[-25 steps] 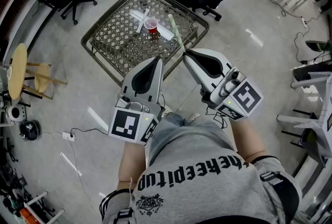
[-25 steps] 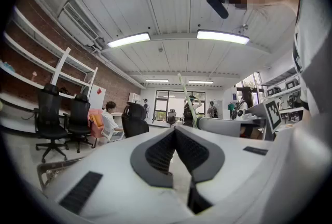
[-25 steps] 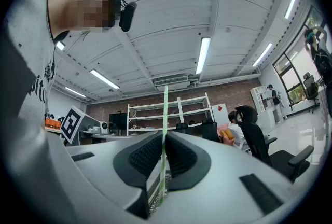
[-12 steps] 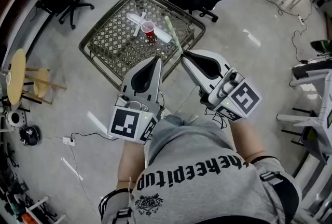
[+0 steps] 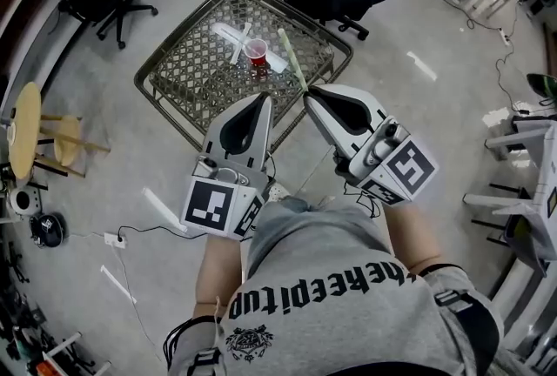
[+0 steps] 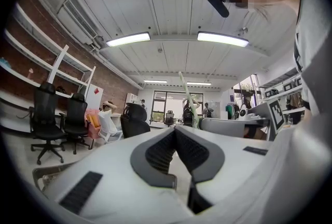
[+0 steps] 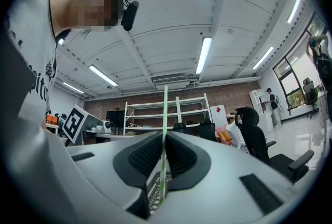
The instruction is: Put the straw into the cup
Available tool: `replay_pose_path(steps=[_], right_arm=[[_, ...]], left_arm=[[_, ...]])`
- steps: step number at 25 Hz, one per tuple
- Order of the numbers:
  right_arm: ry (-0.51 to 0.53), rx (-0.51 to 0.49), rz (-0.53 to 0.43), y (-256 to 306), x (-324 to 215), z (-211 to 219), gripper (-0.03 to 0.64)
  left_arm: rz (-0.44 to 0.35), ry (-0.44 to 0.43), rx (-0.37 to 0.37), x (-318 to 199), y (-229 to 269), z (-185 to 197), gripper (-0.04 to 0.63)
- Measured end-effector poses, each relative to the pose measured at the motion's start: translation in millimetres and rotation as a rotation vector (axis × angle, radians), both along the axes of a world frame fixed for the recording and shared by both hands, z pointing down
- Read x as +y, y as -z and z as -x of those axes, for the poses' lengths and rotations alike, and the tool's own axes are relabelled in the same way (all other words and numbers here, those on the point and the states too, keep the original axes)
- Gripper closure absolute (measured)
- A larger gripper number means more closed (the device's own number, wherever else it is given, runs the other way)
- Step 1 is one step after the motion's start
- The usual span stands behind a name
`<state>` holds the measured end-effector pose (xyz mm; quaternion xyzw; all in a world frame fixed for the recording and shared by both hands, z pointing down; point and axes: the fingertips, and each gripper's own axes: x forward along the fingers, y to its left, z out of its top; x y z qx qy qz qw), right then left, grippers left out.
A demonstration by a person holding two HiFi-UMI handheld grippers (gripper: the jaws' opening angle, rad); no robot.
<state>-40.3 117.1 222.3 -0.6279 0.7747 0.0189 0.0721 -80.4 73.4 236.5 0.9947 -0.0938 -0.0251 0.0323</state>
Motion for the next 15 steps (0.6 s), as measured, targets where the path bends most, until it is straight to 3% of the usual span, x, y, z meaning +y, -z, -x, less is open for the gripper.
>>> replay_pose_path(steps=[9, 15], right_arm=[[-0.025, 0.004, -0.004, -3.5, -32.7, 4.5, 0.581], [-0.047, -0.053, -0.013, -1.6, -45.1, -1.1, 0.58]], left_arm=[[-0.006, -0.038, 0.011, -30.6, -3.3, -1.7, 0.552], [0.005, -0.055, 0.008, -45.6, -6.4, -2.8, 0.552]])
